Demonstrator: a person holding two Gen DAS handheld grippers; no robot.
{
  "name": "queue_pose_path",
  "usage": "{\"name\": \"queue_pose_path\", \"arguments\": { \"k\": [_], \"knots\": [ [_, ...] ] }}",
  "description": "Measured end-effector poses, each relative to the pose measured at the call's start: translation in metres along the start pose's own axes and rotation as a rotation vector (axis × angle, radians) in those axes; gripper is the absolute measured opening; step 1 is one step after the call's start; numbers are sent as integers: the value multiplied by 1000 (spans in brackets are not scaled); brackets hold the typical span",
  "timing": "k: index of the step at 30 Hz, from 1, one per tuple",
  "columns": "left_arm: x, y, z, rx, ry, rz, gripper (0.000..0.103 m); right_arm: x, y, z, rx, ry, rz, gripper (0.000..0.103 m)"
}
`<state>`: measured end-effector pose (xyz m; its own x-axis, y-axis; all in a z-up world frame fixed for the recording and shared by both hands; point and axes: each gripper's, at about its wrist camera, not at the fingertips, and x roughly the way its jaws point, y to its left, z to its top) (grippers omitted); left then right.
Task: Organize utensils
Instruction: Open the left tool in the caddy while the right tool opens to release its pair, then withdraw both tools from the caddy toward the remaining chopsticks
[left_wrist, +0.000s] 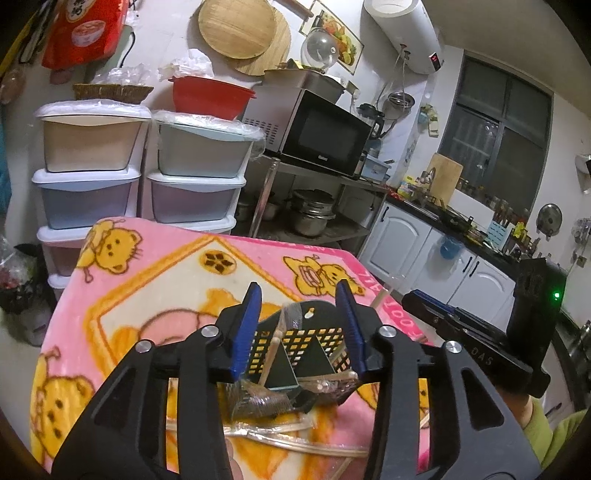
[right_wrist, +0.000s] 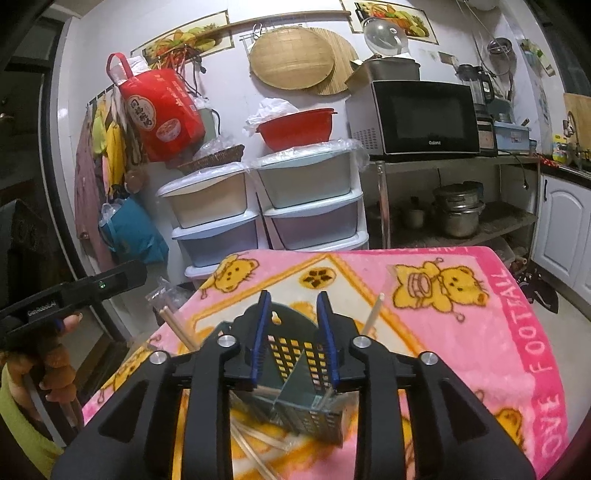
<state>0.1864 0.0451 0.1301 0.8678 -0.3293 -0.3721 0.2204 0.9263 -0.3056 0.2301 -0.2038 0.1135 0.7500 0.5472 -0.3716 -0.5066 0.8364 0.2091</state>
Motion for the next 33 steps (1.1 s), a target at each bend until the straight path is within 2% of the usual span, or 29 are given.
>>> {"name": "queue_pose_path", "arguments": {
  "k": [3, 7, 9, 17, 24, 33],
  "knots": [
    [-5, -1, -1, -2, -9, 1, 46, -4, -1, -3, 3, 8, -3, 29],
    [-13, -2, -3, -11, -19, 0, 51, -10, -3, -8, 10, 15, -4, 33],
    [-18, -1, -6, -18, -24, 3, 58, -14, -4, -10, 11, 16, -7, 34],
    [-39, 3, -14, -49, -44, 17, 75, -28, -5, -16, 14, 16, -6, 38],
    [-48, 10, -24, -75, -36, 35, 81, -44, -5, -26, 4, 17, -11, 40],
    [-48, 21, -41, -116, -1, 63, 82, -52, -7, -40, 6, 48, -25, 41]
  ]
}}
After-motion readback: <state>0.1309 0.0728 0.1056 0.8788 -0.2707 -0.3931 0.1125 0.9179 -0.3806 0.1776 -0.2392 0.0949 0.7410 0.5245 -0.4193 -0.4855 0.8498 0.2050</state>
